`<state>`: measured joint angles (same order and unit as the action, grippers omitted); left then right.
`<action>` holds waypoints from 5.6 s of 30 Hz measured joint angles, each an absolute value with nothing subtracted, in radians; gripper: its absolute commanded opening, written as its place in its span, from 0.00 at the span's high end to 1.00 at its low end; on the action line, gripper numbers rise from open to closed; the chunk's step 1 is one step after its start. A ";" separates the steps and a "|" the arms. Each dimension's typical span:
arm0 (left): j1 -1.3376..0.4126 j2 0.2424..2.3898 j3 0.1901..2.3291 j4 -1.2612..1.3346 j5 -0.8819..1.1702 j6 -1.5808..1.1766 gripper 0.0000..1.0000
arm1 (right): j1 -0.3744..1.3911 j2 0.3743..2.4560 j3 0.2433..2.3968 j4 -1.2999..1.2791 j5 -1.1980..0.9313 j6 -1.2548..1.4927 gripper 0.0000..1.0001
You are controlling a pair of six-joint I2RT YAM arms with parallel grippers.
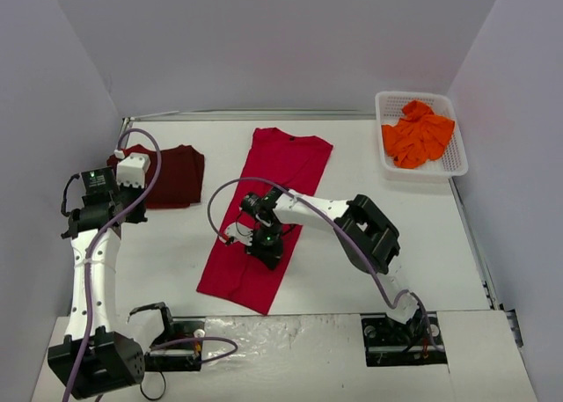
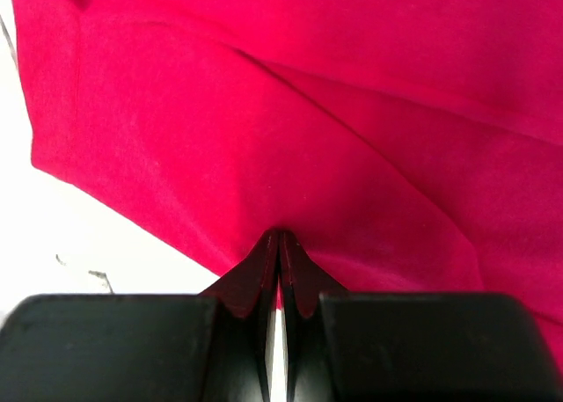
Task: Fold and stack the t-shirts
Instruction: Rotate the tshirt 90 degrees
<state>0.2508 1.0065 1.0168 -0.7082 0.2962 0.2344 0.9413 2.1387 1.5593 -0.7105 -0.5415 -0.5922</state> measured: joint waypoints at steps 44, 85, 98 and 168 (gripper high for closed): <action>0.010 1.295 1.206 -0.783 0.363 0.285 0.98 | 0.543 2.083 1.433 -0.851 -0.513 -0.589 1.00; -0.610 1.778 1.310 -0.532 0.376 0.312 0.98 | 0.321 2.337 1.934 -0.733 -0.596 -0.524 1.00; -0.652 1.913 1.310 -0.480 0.366 0.310 0.98 | 0.282 2.355 1.943 -0.734 -0.612 -0.511 1.00; -0.462 2.434 2.182 -0.819 0.285 0.172 0.98 | 0.274 2.682 2.458 -0.469 -0.484 -0.333 0.89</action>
<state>-0.4622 2.4344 2.1818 -0.8192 0.2852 0.1719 0.2737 2.6823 2.4580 -0.4694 -0.4835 -0.3328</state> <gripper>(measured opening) 0.027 0.075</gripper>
